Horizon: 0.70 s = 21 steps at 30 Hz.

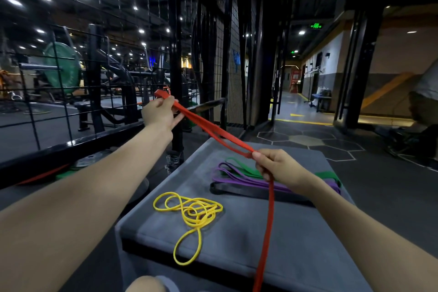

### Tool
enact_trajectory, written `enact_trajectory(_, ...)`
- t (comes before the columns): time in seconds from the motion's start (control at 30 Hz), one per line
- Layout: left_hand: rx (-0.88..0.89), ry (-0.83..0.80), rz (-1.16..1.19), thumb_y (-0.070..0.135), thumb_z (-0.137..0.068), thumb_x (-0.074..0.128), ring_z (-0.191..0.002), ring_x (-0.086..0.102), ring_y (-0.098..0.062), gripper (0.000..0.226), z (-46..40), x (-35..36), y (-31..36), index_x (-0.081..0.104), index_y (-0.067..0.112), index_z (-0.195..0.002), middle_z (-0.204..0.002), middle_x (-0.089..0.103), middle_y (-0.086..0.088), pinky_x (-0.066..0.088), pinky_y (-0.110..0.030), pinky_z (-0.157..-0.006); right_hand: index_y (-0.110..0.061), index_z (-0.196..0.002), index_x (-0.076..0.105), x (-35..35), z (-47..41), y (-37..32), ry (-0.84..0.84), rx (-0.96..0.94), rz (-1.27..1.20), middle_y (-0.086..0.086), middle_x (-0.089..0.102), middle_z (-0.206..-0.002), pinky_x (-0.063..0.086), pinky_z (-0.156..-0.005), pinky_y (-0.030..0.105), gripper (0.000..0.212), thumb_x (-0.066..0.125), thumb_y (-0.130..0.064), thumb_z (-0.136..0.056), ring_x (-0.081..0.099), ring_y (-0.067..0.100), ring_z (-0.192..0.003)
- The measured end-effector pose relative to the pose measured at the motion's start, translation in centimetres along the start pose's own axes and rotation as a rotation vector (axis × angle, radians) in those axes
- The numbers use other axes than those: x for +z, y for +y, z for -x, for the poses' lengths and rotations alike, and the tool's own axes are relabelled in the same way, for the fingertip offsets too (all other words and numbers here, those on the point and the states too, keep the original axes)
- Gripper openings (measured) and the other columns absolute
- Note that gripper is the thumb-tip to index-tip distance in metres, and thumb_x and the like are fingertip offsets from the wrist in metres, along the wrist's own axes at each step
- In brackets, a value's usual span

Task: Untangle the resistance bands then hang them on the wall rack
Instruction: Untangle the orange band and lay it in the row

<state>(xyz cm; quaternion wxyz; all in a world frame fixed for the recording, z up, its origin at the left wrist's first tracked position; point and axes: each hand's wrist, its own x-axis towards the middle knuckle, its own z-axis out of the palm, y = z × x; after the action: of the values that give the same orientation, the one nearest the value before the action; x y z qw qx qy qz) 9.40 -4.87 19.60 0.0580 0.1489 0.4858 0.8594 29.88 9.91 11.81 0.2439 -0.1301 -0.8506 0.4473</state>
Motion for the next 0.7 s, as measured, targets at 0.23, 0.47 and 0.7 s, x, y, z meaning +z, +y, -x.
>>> enact_trajectory(0.23,0.0,0.013,0.016,0.012,-0.092,0.056,-0.077,0.062,-0.01,0.017,0.4,-0.7,0.5,0.059,0.012,-0.075,-0.082,0.061,-0.001,0.057,-0.028,-0.065,-0.006,-0.101,0.067,0.9,0.2,-1.3,0.137,0.037,-0.342,0.006,0.062,-0.06,0.049,-0.047,0.019,0.018,0.054,0.0,-0.09,0.054,0.009,-0.041)
enact_trajectory(0.47,0.034,-0.021,0.021,0.012,-0.093,0.055,-0.08,0.063,-0.01,0.013,0.8,-0.8,1.9,0.06,0.011,-0.08,-0.086,0.062,-0.001,0.056,-0.02,-0.054,-0.012,-0.113,0.065,1.5,-0.3,-1.0,0.223,-0.028,-0.056,0.002,0.047,-0.058,0.034,-0.05,0.024,0.026,0.049,-0.004,-0.094,0.035,0.015,-0.051)
enact_trajectory(0.7,0.007,0.012,-0.007,0.011,-0.092,0.056,-0.08,0.064,-0.011,0.012,0.5,-1.7,1.4,0.061,0.009,-0.082,-0.086,0.062,-0.003,0.058,-0.029,-0.067,-0.017,-0.141,0.037,1.2,0.0,-0.6,0.087,-0.116,0.536,0.002,0.052,-0.092,0.035,-0.066,0.017,0.043,0.034,-0.012,-0.099,0.05,0.014,-0.078)
